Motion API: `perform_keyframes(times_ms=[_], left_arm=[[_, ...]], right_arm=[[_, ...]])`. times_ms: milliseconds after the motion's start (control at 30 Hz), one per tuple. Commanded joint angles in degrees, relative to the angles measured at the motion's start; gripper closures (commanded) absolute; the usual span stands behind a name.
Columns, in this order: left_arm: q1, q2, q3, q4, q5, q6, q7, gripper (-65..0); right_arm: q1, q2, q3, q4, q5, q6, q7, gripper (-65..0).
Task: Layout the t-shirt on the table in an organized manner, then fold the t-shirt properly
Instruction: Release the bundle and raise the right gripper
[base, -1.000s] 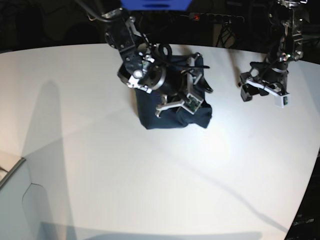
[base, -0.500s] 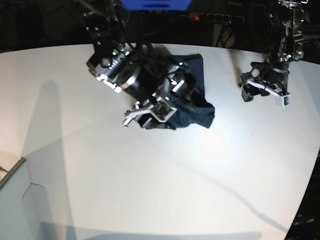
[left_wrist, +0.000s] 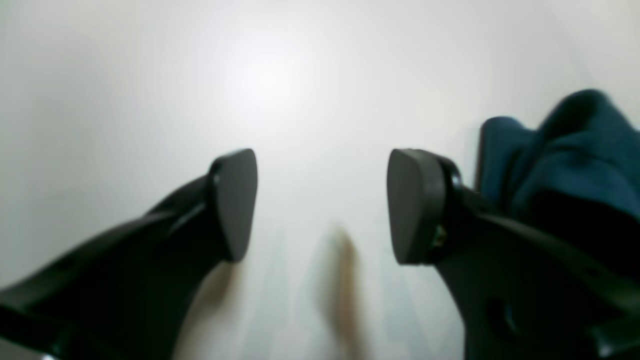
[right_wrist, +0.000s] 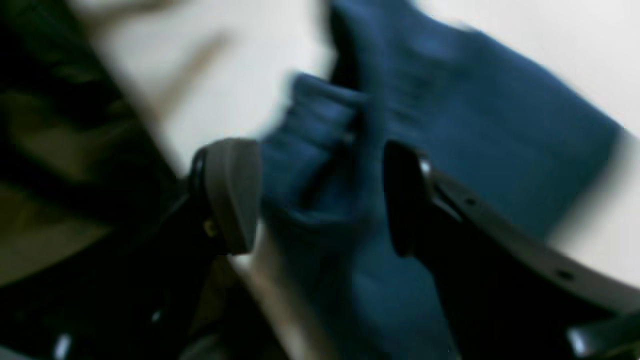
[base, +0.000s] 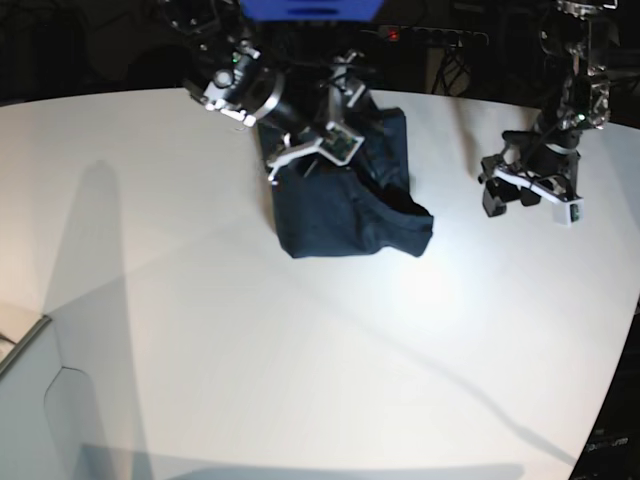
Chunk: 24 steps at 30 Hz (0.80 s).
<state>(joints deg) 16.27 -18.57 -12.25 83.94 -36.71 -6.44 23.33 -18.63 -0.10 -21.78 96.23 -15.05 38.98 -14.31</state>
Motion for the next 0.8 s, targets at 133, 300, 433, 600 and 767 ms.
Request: perform_keyframes(times_ms=[133, 300, 433, 600, 767], left_arm=[[0.0, -0.6, -4.6, 2.6, -0.3, -0.4, -1.0, -39.9], [1.4, -0.8, -8.5, 2.9, -0.3, -0.4, -1.0, -39.9], [1.7, -0.8, -10.6, 2.7, -0.3, -0.4, -1.0, -39.9], [3.4, -0.8, -11.8, 2.6, -0.3, -0.5, -1.0, -39.9], [3.6, -0.7, -11.9, 2.7, -0.3, -0.5, -1.0, -39.9]], right_arm=[[0.6, 1.4, -6.7, -0.2, 0.7, 1.0, 1.2, -38.9], [0.3, 1.5, -6.0, 3.1, 0.6, 1.0, 1.3, -38.9], [0.4, 1.4, -0.2, 5.6, 0.9, 1.0, 1.3, -38.8], [2.9, -2.0, 10.4, 5.5, 0.9, 1.0, 1.2, -38.8], [6.8, -3.8, 14.5, 2.5, 0.9, 1.0, 1.2, -38.5]])
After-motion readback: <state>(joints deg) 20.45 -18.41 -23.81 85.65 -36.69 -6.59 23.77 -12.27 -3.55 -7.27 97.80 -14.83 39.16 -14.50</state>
